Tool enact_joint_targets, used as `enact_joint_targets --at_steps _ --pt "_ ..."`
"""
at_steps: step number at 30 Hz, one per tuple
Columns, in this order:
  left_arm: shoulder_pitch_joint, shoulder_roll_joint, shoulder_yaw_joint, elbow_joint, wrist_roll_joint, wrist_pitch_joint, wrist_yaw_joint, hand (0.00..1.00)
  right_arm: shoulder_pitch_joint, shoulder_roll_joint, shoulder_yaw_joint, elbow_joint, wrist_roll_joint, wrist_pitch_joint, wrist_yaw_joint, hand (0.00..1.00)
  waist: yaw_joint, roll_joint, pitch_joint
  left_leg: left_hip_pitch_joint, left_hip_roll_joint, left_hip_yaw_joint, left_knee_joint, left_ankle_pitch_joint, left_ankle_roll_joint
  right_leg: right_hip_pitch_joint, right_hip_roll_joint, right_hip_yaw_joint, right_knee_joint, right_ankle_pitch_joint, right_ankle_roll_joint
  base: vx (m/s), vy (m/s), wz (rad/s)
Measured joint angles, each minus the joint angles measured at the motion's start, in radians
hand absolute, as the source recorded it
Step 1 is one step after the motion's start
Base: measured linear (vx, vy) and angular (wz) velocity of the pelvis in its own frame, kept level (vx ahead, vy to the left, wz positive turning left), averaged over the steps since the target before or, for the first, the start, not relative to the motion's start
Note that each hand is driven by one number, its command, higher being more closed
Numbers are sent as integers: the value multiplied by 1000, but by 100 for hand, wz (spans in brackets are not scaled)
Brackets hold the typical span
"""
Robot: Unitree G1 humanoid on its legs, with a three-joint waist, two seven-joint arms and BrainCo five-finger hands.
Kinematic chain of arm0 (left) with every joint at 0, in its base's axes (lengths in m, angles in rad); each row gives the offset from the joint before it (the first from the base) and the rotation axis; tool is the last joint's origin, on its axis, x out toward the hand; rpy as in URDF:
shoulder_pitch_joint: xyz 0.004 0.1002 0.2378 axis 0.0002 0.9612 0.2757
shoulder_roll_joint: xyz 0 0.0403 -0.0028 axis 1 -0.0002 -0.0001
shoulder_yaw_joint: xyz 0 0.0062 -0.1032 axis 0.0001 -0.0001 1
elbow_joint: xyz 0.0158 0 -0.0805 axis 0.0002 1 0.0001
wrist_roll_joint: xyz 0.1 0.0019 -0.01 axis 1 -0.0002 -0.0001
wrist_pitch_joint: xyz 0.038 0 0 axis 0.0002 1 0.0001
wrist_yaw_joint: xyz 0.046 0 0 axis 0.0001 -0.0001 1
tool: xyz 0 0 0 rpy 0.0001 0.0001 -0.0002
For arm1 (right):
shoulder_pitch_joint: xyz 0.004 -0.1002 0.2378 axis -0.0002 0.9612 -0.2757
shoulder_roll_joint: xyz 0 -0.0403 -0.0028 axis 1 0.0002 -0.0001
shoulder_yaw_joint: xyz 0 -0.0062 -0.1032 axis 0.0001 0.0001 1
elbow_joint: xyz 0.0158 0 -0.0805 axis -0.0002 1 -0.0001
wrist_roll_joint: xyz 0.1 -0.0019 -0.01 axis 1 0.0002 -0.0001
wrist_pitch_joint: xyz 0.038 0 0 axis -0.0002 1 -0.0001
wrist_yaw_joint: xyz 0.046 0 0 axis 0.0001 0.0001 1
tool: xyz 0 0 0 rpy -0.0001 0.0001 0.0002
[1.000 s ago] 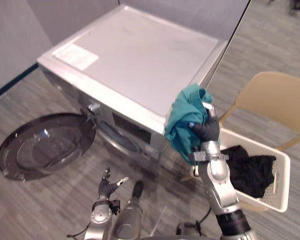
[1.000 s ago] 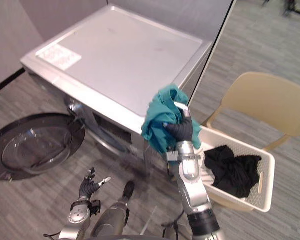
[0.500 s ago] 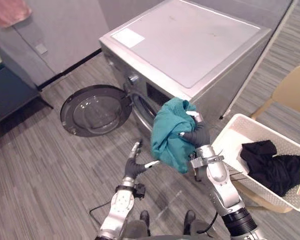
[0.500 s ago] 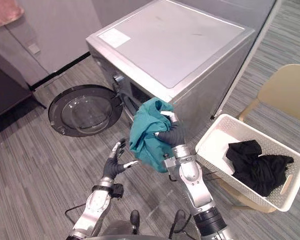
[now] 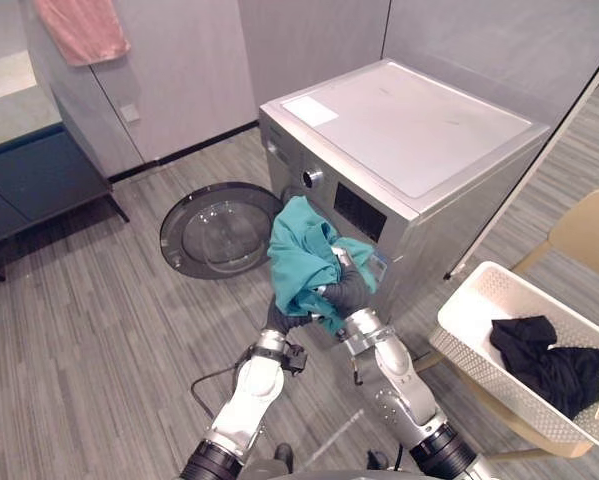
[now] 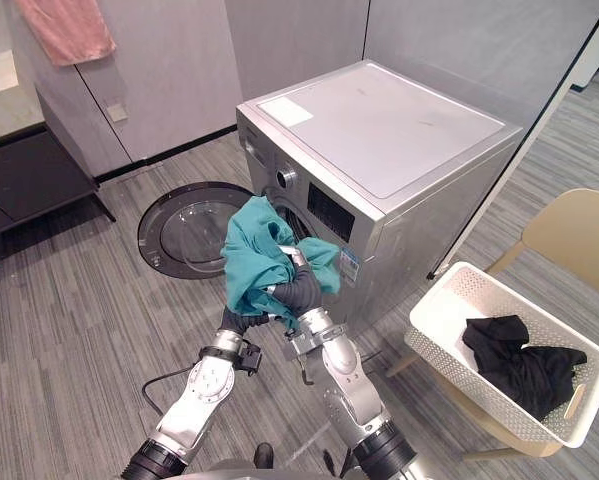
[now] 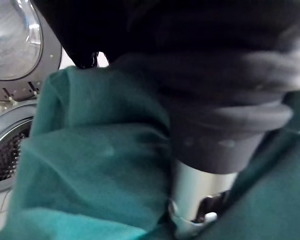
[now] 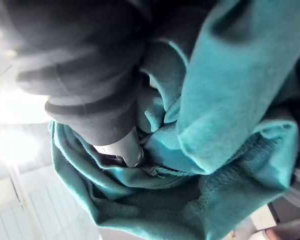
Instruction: Pick up the laundry basket with both hands and put the clothes into the washing machine.
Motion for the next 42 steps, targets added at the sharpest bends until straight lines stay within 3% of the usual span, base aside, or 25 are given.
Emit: enact_joint_targets --at_steps 1,2,9,13,21,29,34,37,38,40,41,42 --pt "-2 3 0 0 8 0 1 100 1 -6 4 0 14 0 7 100 0 -1 -4 0 2 0 -1 0 0 2 3 0 -5 3 0 -64 -27 -1" --pt "-4 7 -3 0 12 0 2 100 3 -12 7 0 32 -1 15 0 0 -2 -6 1 5 0 -2 1 -2 6 7 0 -13 8 -4 0 0 0" --pt "-8 19 -10 39 24 10 15 100 35 -51 17 5 61 0 35 0 2 -9 -24 2 26 -6 -18 14 -21 11 35 -4 -34 16 -14 5 -33 0" --pt "-7 19 -5 54 24 16 12 100 54 -53 -1 19 4 0 35 0 2 -10 -25 3 28 -7 -19 14 -21 12 41 -5 -36 15 -16 0 0 0" --pt "66 -19 136 57 18 2 -4 100 211 -58 -168 34 -249 34 7 0 4 -25 -33 20 28 -9 -31 14 -21 29 49 -7 -42 5 -15 12 2 1" --pt "154 -25 256 57 -8 -12 -4 100 306 -91 -336 41 -460 34 -54 0 2 -32 -31 13 37 -22 -31 11 -22 -2 48 -15 26 -49 -9 26 3 4" --pt "190 -14 291 96 -21 -13 -10 100 309 -89 -365 199 -566 35 -60 0 2 -39 -33 -25 37 -66 -29 14 -25 -20 48 -67 43 -70 -15 43 -23 29" --pt "189 -12 290 152 -31 -13 -24 100 307 -89 -388 325 -626 39 -78 0 4 -40 -28 -107 16 -134 15 19 -23 -76 8 -148 141 -133 -6 29 -18 86" --pt "191 -12 288 174 -43 -13 -30 100 301 -88 -399 393 -644 42 -89 0 2 -47 -20 -134 -5 -133 26 35 0 -93 -30 -194 198 -174 4 45 41 127" --pt "192 -15 288 192 -63 -12 -35 100 296 -72 -443 491 -673 54 -106 0 2 -61 -7 -160 -29 -11 27 66 49 -98 -88 -268 241 -204 9 56 91 129" --pt "193 -18 290 196 -76 -12 -43 100 288 -64 -466 550 -684 66 -123 0 5 -56 -4 -168 -28 124 32 58 72 -95 -97 -308 247 -207 14 93 144 95" --pt "196 -16 292 199 -87 -12 -46 100 268 -55 -472 602 -695 74 -130 0 3 -56 3 -179 -30 171 40 60 71 -95 -106 -327 256 -213 22 95 144 76"
